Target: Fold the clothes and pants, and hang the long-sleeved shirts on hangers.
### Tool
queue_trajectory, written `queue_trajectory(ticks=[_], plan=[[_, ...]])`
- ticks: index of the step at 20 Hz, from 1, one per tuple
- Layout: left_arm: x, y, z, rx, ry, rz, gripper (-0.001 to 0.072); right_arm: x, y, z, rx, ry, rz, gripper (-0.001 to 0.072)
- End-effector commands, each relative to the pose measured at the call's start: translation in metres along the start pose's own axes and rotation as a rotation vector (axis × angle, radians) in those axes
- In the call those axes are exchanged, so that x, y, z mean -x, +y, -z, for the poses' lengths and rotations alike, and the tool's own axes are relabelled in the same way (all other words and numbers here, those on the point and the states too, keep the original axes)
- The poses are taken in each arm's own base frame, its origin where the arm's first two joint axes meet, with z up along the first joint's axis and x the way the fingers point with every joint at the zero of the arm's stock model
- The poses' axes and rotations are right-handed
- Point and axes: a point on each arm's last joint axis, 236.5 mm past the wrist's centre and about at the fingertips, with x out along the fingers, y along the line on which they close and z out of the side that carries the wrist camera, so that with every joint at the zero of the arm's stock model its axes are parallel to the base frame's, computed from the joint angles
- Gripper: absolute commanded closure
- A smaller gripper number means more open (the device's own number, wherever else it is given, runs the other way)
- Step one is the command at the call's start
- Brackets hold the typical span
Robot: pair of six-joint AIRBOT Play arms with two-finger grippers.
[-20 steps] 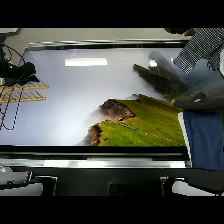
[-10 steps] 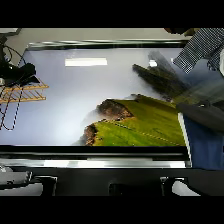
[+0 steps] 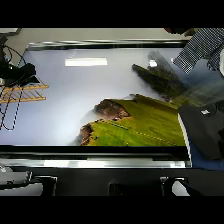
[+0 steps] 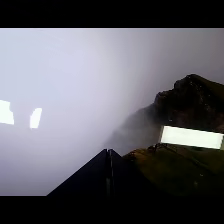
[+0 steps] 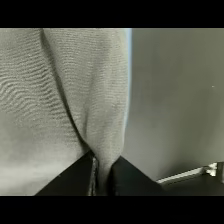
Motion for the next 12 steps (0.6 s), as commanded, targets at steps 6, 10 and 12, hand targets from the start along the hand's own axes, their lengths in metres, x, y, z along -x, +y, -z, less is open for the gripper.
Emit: queue_trajectory(ticks=[6, 10, 12], plan=[[0.000, 0.000, 0.000, 0.001, -0.001, 0.000, 0.0691, -0.026, -0.011, 0.006, 0.028, -0.017, 0.061, 0.0677], [0.000, 0.000, 0.000, 0.001, -0.001, 0.000, 0.0691, -0.024, -0.025, -0.003, 0.028, -0.054, 0.121, 0.0624], [0.000, 0.000, 0.000, 0.001, 0.000, -0.001, 0.0691, -0.025, -0.016, -0.002, 0.047, -0.050, 0.082, 0.0452]])
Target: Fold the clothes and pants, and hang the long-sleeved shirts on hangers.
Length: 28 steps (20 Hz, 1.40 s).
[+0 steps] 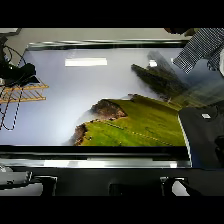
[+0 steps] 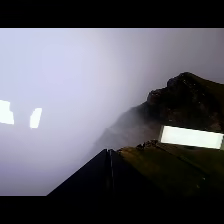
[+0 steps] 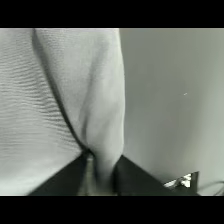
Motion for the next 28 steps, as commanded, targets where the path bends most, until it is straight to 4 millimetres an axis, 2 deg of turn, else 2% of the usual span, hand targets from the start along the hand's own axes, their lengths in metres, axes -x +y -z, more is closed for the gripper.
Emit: queue_trajectory(ticks=[1, 2, 4, 5, 6, 8, 9, 10, 11, 12, 14, 16, 18, 21, 28], plan=[[0.000, 0.001, 0.000, 0.001, 0.000, -0.001, 0.0689, 0.001, 0.016, -0.002, 0.053, -0.008, -0.071, 0.0440], [0.000, 0.001, 0.000, 0.001, 0.000, -0.001, 0.0688, 0.007, 0.033, -0.001, 0.089, -0.004, -0.146, 0.0419], [0.000, 0.001, 0.000, 0.001, 0.002, -0.002, 0.0658, 0.034, 0.082, 0.001, 0.197, -0.005, -0.384, 0.0206], [0.000, 0.001, 0.001, 0.001, 0.006, -0.003, 0.0658, 0.058, 0.108, 0.003, 0.244, -0.011, -0.528, 0.0184], [0.000, 0.001, 0.004, 0.001, 0.017, -0.005, 0.0658, 0.092, 0.137, 0.004, 0.284, -0.040, -0.692, 0.0187], [0.000, 0.004, 0.013, -0.006, 0.052, -0.029, 0.0658, 0.175, 0.182, 0.017, 0.419, -0.161, -0.986, 0.0202], [0.000, 0.011, 0.018, -0.015, 0.071, -0.070, 0.0658, 0.217, 0.198, 0.033, 0.518, -0.247, -1.106, 0.0267], [0.000, 0.017, 0.023, -0.034, 0.080, -0.112, 0.0659, 0.251, 0.207, 0.056, 0.642, -0.328, -1.190, 0.0370], [-0.002, 0.019, 0.030, -0.076, 0.089, -0.140, 0.0667, 0.276, 0.212, 0.088, 0.789, -0.408, -1.243, 0.0438], [-0.006, 0.017, 0.039, -0.119, 0.095, -0.144, 0.0672, 0.287, 0.213, 0.121, 0.923, -0.459, -1.260, 0.0494], [-0.017, 0.012, 0.061, -0.184, 0.096, -0.129, 0.0691, 0.283, 0.204, 0.186, 1.188, -0.479, -1.220, 0.0660], [-0.026, 0.012, 0.087, -0.204, 0.100, -0.122, 0.0691, 0.269, 0.187, 0.235, 1.378, -0.449, -1.164, 0.0677], [-0.031, 0.019, 0.108, -0.201, 0.117, -0.126, 0.0690, 0.261, 0.171, 0.266, 1.507, -0.435, -1.128, 0.0676], [-0.032, 0.024, 0.122, -0.196, 0.161, -0.133, 0.0690, 0.257, 0.162, 0.282, 1.564, -0.424, -1.115, 0.0675], [-0.033, 0.024, 0.123, -0.195, 0.162, -0.133, 0.0690, 0.252, 0.160, 0.279, 1.573, -0.427, -1.082, 0.0675]])
